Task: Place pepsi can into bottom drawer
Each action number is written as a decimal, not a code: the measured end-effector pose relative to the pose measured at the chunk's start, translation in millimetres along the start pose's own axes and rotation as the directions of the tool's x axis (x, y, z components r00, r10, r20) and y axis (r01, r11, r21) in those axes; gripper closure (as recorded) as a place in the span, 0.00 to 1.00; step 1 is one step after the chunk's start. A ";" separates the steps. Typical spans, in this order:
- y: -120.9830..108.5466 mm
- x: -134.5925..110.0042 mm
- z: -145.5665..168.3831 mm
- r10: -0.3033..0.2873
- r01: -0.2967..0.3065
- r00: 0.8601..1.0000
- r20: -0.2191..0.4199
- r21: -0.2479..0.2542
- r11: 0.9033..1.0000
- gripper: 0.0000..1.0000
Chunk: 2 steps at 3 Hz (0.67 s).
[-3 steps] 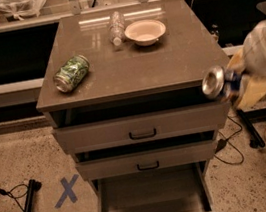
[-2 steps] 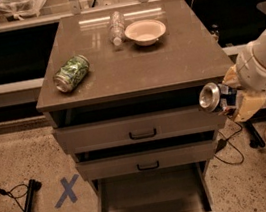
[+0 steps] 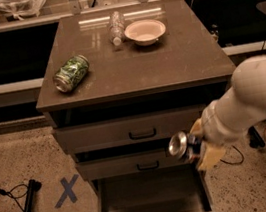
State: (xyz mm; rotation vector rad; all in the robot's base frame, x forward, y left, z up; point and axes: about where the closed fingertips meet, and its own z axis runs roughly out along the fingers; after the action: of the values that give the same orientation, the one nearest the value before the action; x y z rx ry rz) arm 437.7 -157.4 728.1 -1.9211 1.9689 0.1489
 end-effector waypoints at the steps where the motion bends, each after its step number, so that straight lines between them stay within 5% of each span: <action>1: 25.7 4.0 23.2 -0.008 0.008 1.000 -0.010 -0.052 0.999 1.00; 2: 25.8 4.1 23.2 -0.008 0.008 1.000 -0.011 -0.053 0.999 1.00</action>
Offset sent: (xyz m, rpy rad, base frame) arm -0.0193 0.0070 -0.0279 -0.0086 0.0441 0.0235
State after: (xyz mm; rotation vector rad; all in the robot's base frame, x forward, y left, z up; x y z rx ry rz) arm 416.9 -152.0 700.5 -1.9664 1.9830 0.1905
